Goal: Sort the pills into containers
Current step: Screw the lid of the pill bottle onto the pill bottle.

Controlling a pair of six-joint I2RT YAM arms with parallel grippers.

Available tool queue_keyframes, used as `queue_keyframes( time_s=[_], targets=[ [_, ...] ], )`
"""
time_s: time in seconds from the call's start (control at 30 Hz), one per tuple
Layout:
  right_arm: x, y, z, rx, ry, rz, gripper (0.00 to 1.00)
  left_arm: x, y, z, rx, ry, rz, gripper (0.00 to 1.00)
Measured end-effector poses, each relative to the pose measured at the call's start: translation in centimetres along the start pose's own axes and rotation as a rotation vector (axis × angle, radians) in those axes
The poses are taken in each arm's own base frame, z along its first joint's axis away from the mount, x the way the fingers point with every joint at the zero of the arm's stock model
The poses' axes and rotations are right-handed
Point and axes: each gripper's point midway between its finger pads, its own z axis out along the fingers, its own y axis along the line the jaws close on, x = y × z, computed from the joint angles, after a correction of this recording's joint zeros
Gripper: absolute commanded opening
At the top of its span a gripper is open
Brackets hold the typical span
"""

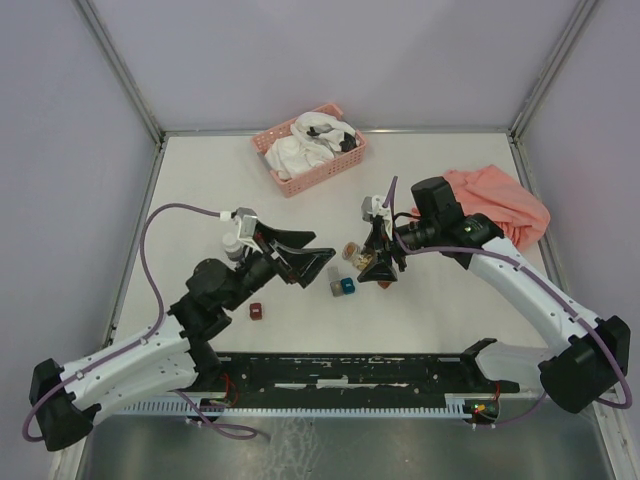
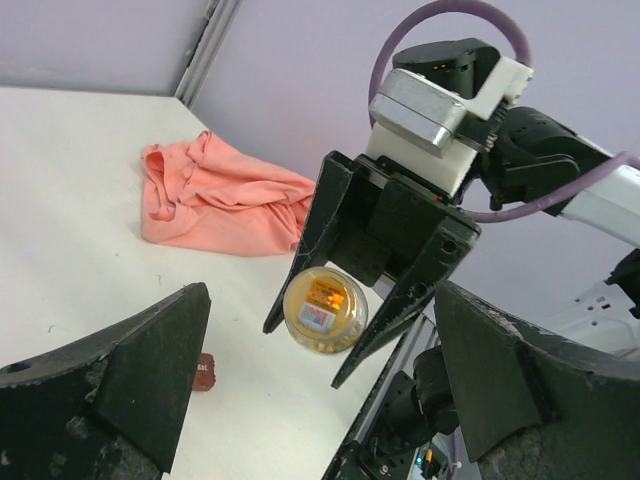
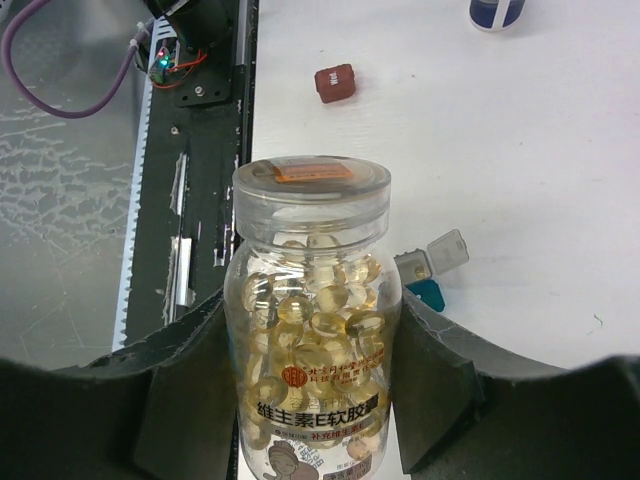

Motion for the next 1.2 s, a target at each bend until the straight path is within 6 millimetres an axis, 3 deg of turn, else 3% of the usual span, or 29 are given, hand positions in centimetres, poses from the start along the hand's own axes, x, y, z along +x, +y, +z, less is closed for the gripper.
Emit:
queue_keyframes(
  time_s=[0.13,0.23,0.47,0.6,0.93,1.2],
  targets=[
    [0.1,-0.3,-0.2,0.021,0.009,-0.03,0.02,-0.1,-0.3,-1.6,0.037,-0.04,-0.034,0.99],
    [0.1,-0.8,-0.5,0.059,0.021,-0.069,0.02,0.4,-0.3,-1.5,0.04,-0.042,-0.105,1.0],
    [0.5,-2.1,-1.2,0.147,0.059,-0.117,0.02,3.3,1.9,1.8,-0.197,0.016,-0.295,0.99],
    [0.7,-2.5,-1.4,0.172,0.075,-0.12,0.02,5.1,1.4,3.1,-0.301,0.048,-0.308,1.0],
    [0.9,-2.9,-1.5,0.19,0.088,-0.123,0.02,6.0,3.4,4.5,-0.445,-0.005,-0.309,0.91],
    [1.0,-2.9,-1.5,0.192,0.092,-0.12,0.02,6.1,3.2,5.4,-0.449,-0.013,-0.33,0.75]
  ],
)
